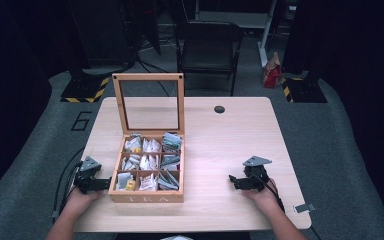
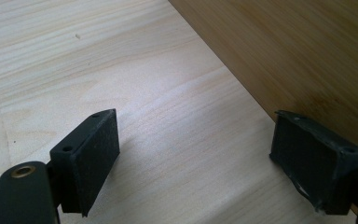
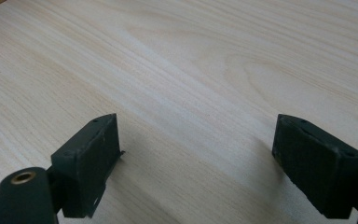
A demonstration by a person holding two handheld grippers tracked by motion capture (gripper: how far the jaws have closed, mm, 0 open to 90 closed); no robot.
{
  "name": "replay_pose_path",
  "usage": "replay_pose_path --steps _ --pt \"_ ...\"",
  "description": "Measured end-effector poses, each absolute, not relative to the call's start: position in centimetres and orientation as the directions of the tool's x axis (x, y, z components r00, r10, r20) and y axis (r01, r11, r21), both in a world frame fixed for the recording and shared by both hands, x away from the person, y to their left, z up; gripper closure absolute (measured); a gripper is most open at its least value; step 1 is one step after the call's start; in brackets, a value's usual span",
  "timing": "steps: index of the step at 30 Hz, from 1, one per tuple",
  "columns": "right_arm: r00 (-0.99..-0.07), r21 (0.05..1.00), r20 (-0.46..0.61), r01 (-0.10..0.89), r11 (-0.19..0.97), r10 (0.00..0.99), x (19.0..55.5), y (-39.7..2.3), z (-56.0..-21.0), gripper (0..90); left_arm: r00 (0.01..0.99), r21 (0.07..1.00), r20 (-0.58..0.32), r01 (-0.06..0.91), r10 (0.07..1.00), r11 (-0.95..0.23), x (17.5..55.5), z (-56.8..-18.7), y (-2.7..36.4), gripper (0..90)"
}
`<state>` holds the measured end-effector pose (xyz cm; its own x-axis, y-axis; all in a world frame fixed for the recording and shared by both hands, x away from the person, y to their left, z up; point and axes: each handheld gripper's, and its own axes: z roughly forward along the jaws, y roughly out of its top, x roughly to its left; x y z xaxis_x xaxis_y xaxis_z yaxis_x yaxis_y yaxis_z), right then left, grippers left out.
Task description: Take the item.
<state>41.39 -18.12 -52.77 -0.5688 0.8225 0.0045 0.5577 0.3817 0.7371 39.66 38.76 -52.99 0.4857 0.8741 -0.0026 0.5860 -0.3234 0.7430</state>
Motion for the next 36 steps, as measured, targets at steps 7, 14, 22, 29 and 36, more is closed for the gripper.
replay_pose_path --steps 7,14,22,29,36 --pt "-0.569 0.736 0.005 0.559 0.382 0.822 41.39 -18.13 -52.77 14.3 0.486 0.743 -0.003 0.586 0.874 -0.323 39.66 -52.99 38.76 14.9" --pt "-0.570 0.737 0.004 0.557 0.383 0.822 41.39 -18.14 -52.77 14.3 0.486 0.743 -0.003 0.586 0.874 -0.323 39.66 -52.98 38.76 14.9" --pt "-0.566 0.739 0.003 0.556 0.380 0.824 41.39 -18.15 -52.77 15.0 0.486 0.743 -0.003 0.586 0.874 -0.323 39.66 -52.99 38.76 14.9" --pt "-0.563 0.740 0.005 0.558 0.376 0.826 41.39 -18.20 -52.73 17.4 0.486 0.743 -0.003 0.586 0.874 -0.323 39.66 -52.98 38.76 14.9" --pt "-0.572 0.724 0.009 0.569 0.389 0.820 41.45 -18.44 -52.17 26.6 0.486 0.743 -0.003 0.586 0.874 -0.323 39.66 -52.98 38.76 14.9"
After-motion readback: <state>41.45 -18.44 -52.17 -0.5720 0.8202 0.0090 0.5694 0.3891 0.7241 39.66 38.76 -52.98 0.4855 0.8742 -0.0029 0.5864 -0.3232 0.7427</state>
